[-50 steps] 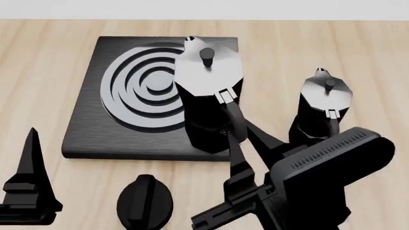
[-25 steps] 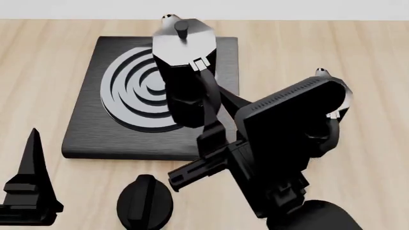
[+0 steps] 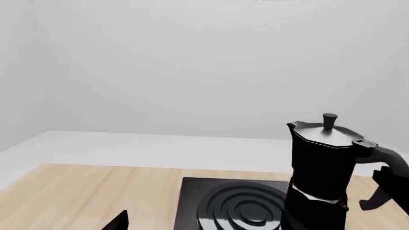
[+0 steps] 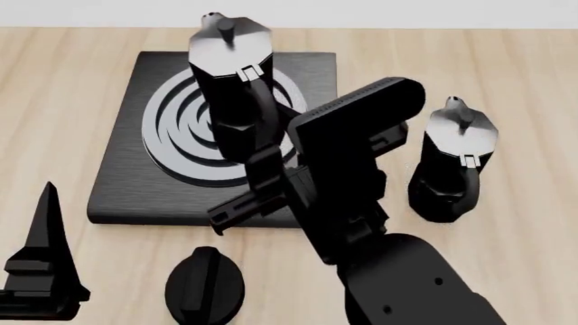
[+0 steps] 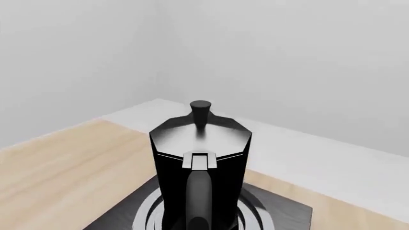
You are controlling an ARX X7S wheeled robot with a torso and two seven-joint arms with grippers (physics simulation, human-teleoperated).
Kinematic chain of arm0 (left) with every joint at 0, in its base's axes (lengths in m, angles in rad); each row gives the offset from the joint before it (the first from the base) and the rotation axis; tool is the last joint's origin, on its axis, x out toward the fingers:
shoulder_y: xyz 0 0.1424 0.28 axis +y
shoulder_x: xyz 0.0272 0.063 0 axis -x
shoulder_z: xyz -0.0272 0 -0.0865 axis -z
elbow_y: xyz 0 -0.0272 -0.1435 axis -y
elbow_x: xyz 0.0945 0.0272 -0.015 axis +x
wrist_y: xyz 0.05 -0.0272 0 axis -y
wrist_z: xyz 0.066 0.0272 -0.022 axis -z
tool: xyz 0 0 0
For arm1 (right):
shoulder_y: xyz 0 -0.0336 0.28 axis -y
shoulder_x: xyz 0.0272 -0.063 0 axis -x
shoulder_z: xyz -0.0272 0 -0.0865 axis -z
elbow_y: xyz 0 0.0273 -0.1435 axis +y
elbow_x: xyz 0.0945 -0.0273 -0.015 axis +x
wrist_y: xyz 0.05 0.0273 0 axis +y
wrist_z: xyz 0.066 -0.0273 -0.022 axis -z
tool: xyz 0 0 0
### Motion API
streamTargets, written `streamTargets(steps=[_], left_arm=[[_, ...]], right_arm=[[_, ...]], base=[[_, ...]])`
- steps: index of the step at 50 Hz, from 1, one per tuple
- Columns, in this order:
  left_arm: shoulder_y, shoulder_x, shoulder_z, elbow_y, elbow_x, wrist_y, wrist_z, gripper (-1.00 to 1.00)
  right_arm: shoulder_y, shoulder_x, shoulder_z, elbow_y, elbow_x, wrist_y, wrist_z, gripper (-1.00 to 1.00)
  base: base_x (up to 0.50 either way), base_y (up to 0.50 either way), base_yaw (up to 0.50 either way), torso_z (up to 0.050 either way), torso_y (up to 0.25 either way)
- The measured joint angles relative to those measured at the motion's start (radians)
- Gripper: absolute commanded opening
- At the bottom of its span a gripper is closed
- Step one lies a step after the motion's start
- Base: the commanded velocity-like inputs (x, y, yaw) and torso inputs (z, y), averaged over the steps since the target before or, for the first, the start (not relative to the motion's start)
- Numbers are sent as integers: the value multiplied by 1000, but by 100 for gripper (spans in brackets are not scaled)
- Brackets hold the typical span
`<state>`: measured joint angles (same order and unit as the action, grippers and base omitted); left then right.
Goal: Put the right moka pot on the stove.
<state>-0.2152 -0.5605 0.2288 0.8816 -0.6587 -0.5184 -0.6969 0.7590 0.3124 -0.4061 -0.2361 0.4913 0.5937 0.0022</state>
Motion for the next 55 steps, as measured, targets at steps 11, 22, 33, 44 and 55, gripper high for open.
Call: streamTargets(steps=[11, 22, 33, 44, 55], left_arm=[[2, -2, 0, 0, -3, 7, 1, 100], [3, -5, 0, 0, -8, 13, 1, 100], [1, -8, 1, 1, -13, 15, -1, 100], [2, -10, 3, 1, -13, 19, -2, 100], [-1, -12, 7, 0, -15, 18, -4, 100]], right_arm=[[51, -51, -32, 140, -35, -57, -21, -100], [105, -104, -52, 302, -68, -131, -43, -100], [159, -157, -69, 467, -94, -214, -68, -100], [212, -204, -76, 647, -115, -314, -92, -100], [268, -248, -91, 827, -130, -420, -118, -100]], base=[[0, 0, 0, 0, 1], [0, 0, 0, 0, 1], [0, 0, 0, 1, 1], [0, 0, 0, 0, 1], [0, 0, 0, 0, 1]])
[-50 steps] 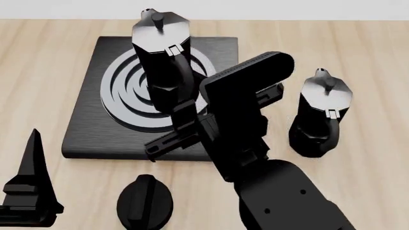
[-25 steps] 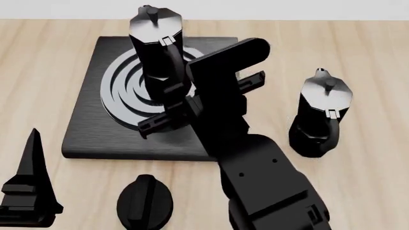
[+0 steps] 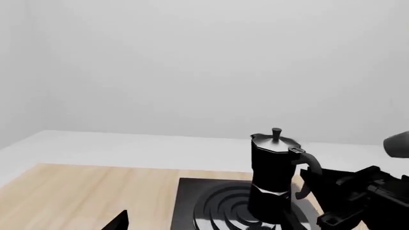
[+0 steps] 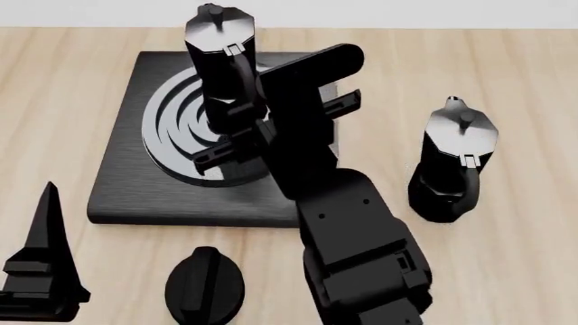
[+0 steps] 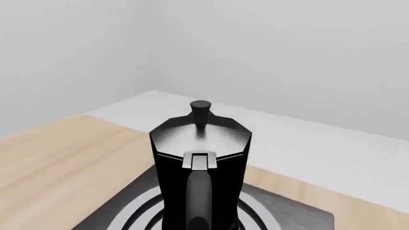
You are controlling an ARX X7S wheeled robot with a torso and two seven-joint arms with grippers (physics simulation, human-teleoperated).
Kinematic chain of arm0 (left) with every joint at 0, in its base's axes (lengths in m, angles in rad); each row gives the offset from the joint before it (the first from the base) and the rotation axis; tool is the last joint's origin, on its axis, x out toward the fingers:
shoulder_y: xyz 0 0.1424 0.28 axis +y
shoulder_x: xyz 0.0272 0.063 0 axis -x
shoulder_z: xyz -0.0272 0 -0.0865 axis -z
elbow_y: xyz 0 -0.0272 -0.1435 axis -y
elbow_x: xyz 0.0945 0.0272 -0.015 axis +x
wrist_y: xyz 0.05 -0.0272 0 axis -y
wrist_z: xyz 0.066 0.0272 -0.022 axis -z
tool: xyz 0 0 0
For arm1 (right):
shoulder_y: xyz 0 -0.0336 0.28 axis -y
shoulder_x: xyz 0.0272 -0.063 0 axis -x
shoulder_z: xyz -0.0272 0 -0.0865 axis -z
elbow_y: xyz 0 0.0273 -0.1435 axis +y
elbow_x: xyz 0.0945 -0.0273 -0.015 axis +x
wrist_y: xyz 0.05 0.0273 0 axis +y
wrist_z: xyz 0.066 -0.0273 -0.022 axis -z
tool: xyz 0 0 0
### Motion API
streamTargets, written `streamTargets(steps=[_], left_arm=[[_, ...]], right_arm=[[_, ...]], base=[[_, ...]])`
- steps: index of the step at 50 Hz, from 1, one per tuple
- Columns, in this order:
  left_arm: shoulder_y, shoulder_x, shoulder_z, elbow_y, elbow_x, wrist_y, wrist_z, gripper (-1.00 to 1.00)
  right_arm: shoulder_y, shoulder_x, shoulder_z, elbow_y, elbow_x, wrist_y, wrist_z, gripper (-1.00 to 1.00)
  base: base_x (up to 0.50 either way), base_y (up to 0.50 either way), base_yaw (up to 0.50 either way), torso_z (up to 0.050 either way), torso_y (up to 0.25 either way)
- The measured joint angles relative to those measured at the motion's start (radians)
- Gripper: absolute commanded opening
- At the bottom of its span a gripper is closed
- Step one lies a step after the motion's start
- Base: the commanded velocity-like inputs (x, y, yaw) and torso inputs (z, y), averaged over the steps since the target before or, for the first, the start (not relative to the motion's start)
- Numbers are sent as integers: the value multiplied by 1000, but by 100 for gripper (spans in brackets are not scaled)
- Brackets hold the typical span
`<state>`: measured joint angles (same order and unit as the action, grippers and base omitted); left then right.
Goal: Put the right moka pot on the stove.
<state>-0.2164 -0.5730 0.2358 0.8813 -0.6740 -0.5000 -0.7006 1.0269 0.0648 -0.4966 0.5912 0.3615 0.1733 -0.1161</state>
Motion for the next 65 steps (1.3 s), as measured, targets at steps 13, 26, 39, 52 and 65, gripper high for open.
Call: streamTargets(steps=[13, 26, 39, 52, 65], left_arm=[[-2, -3, 4, -1, -3, 1, -2, 100], [-3, -6, 6, -2, -4, 3, -5, 100], [-4, -7, 7, -3, -4, 5, -10, 100], [-5, -9, 8, -4, -2, 8, -17, 100], [-6, -11, 10, -6, 0, 9, -23, 100]], right_arm=[[76, -42, -87, 228, 55, -145, -8, -100], [152, -56, -296, 421, 251, -285, 17, -100], [198, -61, -498, 507, 435, -358, 42, -100], [201, -20, -639, 461, 537, -353, 96, 100], [163, 210, -709, 21, 589, -259, 292, 100]], base=[[0, 0, 0, 1, 2], [0, 0, 0, 0, 1], [0, 0, 0, 0, 0], [1, 0, 0, 0, 0], [0, 0, 0, 0, 0]])
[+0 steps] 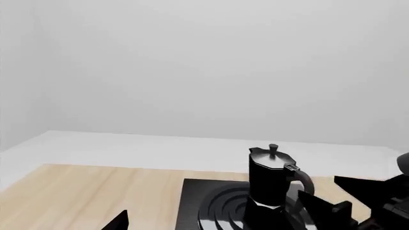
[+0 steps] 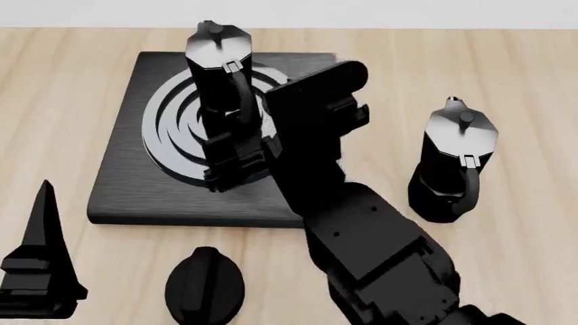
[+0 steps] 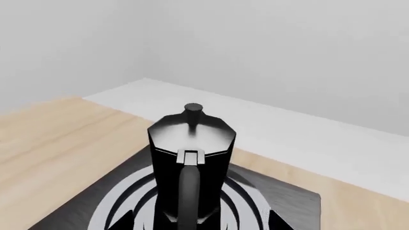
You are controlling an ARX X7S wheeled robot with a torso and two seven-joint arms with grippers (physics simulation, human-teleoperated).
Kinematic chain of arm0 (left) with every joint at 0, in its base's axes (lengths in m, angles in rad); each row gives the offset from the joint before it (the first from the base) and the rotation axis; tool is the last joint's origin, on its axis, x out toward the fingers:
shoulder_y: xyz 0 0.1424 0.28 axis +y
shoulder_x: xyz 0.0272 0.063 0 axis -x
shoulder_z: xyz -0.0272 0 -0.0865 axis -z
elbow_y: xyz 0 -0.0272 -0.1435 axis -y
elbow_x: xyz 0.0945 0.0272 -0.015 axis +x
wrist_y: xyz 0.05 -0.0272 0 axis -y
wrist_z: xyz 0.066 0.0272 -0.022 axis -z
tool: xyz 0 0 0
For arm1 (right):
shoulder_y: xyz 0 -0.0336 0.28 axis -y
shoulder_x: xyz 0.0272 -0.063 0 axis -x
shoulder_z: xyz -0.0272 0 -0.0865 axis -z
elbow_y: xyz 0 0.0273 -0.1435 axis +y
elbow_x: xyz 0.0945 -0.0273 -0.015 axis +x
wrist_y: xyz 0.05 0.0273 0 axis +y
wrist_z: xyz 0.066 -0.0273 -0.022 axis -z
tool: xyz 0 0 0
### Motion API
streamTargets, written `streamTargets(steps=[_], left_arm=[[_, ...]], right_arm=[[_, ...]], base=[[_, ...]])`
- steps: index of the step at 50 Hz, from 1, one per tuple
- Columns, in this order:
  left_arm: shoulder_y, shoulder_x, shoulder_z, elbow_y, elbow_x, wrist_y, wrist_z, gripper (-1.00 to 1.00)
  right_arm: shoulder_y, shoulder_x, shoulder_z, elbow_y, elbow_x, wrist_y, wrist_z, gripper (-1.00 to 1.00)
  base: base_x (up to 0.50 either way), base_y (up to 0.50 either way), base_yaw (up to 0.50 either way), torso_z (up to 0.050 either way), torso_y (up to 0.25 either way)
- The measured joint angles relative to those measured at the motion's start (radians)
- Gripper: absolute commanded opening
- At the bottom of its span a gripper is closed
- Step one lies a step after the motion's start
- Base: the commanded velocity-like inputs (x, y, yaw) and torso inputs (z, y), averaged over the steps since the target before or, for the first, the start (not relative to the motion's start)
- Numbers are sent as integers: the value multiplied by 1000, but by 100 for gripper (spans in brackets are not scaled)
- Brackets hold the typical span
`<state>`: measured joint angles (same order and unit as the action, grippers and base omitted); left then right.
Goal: Put the right moka pot on the stove.
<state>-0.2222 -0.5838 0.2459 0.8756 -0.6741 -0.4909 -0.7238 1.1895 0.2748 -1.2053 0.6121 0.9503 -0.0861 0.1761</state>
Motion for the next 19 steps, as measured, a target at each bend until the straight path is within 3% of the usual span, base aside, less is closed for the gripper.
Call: streamTargets(steps=[19], left_arm=[[-2, -2, 4, -6, 1, 0, -8, 100]], right_arm=[[-89, 438, -7, -753, 29, 53, 333, 100]], base=[[0, 0, 0, 0, 0]])
